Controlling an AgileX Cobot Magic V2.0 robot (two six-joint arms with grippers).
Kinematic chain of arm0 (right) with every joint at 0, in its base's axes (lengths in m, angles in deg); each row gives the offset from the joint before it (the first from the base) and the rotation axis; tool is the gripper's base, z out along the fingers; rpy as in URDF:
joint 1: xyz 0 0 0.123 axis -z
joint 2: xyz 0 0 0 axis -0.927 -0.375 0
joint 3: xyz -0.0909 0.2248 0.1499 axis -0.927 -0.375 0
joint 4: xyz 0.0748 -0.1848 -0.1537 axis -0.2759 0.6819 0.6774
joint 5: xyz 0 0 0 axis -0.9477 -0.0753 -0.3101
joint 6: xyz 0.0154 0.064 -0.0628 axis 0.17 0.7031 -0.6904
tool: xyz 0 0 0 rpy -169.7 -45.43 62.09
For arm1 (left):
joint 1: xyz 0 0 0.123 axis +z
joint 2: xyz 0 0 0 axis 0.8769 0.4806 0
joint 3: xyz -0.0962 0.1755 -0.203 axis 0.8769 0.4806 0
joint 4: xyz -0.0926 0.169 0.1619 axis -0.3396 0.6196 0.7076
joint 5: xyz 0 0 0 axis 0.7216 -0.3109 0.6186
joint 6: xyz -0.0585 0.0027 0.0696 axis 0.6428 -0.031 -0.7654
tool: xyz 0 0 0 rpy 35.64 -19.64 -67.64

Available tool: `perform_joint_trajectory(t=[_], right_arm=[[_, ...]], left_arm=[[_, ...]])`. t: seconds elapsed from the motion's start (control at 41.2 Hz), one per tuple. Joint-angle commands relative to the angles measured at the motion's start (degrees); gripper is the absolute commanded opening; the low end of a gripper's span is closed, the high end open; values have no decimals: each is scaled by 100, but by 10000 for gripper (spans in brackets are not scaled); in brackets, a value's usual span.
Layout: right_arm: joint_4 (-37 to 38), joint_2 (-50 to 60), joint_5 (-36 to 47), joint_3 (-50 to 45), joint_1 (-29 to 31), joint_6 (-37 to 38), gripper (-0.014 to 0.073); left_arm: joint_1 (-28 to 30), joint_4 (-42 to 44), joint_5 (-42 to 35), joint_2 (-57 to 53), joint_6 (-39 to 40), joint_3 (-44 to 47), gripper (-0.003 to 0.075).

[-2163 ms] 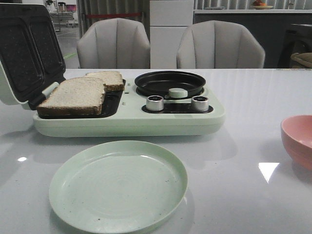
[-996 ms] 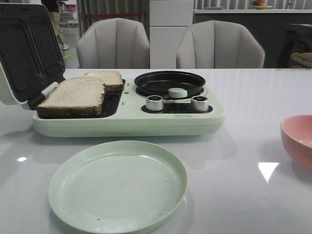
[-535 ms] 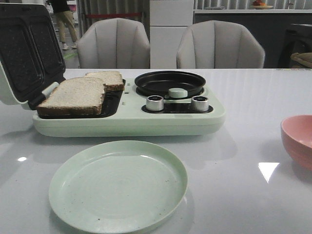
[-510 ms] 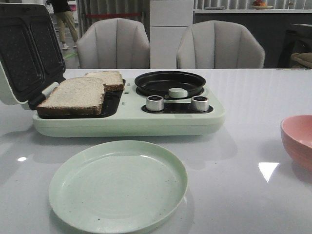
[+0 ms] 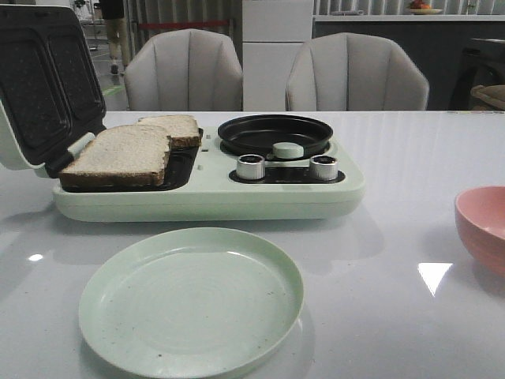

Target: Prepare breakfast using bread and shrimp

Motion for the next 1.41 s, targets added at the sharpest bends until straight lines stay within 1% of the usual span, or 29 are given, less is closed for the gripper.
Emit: perform_joint_trajectory(t=[0.0,0.146,0.292,0.413,0.559,0.632,0.705,0.826,0.923,1.069,1.215,1.385], right_arm=[[61,21,363,142,0,-5,529],[61,21,363,142,0,-5,529],[61,21,363,142,0,-5,529],[61,21,363,142,0,-5,529],[61,21,363,142,0,-5,529],[61,21,363,142,0,-5,529],[61,21,363,142,0,-5,529],[61,21,363,142,0,-5,529],[61,21,363,142,0,-5,529],[61,21,363,142,0,-5,529],[61,21,363,142,0,-5,529],[56,21,383,142,0,-5,529]], left_arm=[[-37,-973,-106,-169,-531,-305,102],[-205,-1574,32,-169,-929,-305,102],[-474,-2125,589,-179,-1468,-305,102],[-747,-2254,993,-218,-1882,-281,102],[-1214,-2146,990,-590,-2038,35,102],[-1574,-2078,781,-876,-2262,326,102],[-1936,-1980,526,-1193,-2303,618,102],[-2615,-1504,299,-1804,-2346,1088,102],[-3186,-826,208,-2290,-2359,1442,102],[-3951,-454,-9,-3006,-2359,2034,102],[-4510,-403,-76,-3688,-2359,2533,102],[-4843,-414,-76,-4412,-2359,3044,102]])
